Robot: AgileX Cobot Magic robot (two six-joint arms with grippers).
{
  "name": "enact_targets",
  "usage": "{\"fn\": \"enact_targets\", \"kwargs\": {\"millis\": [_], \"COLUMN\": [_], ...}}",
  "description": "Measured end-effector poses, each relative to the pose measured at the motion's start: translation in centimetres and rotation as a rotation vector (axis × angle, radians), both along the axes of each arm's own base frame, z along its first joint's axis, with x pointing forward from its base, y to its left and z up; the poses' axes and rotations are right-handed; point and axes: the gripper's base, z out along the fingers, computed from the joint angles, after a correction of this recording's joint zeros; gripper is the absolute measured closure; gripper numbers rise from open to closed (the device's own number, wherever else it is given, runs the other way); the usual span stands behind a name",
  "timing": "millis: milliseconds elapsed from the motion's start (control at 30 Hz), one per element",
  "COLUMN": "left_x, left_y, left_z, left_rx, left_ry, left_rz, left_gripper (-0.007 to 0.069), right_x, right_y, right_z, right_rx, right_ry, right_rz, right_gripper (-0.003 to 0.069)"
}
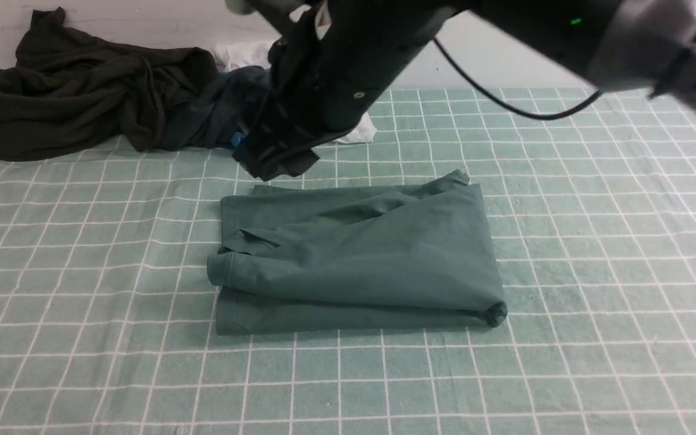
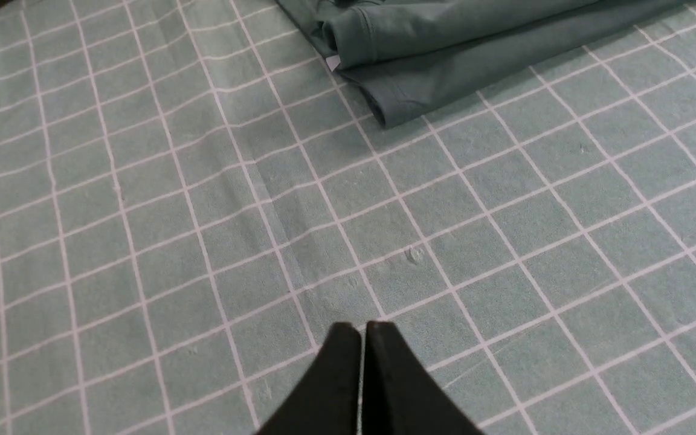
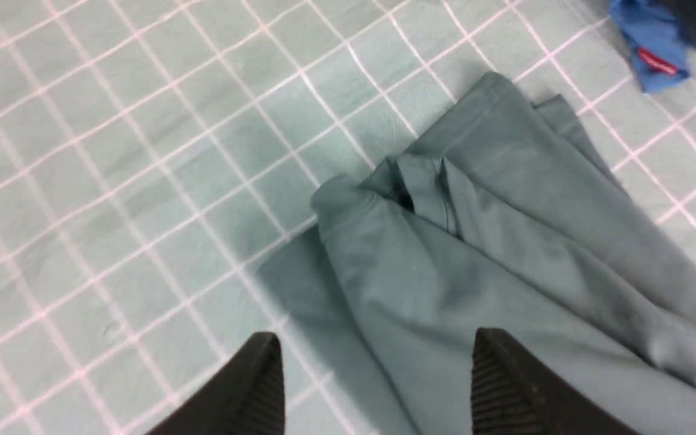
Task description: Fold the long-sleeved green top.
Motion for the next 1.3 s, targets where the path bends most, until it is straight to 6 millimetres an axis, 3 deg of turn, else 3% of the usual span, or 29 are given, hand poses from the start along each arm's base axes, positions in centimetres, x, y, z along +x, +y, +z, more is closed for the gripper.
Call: {"fn": "enact_targets", "kwargs": {"millis": [167,267,333,400,567,700,867,1300], "left_x": [0.1,0.1,0.1,0.1,0.1,0.1,0.1,0.1], "left_y": [0.0,0.0,0.0,0.0,0.0,0.0,0.0,0.0], "left_z": [-0.4,-0.4,-0.4,-0.4,-0.4,-0.4,-0.4,-0.4], "left_rx": [0.003,0.004,0.004,0.004,0.004,0.004,0.004,0.004], "left_ry": [0.013,0.014,0.014,0.015,0.015,0.015,0.015,0.015], "left_rz": [0.000,0.000,0.000,0.000,0.000,0.000,0.000,0.000], "left_gripper": [0.0627,0.0627,0.0627,0.0627,0.0627,0.0627,0.0627,0.0627], "right_x": [-5.6,-9.4,-10.4,-13.3,-16.6,-17.7,-17.8,-17.8], "right_y": [-5.8,-9.7,-10.7,-13.7,-17.2,-18.3,-18.6,-18.2], "right_z": [2.2,3.6,3.1,3.1,1.4,0.5,-0.4,-0.1], "right_rx": [0.014,0.113,0.141,0.225,0.317,0.373,0.334,0.430], "right_ry": [-0.034,-0.143,-0.173,-0.261,-0.354,-0.397,-0.397,-0.391], "right_rz": [0.008,-0.001,-0.004,-0.011,-0.018,-0.028,-0.027,-0.036], "right_gripper": [0.0374,0.0433,0.0461,0.0512,0.0610,0.0662,0.0671,0.0673]}}
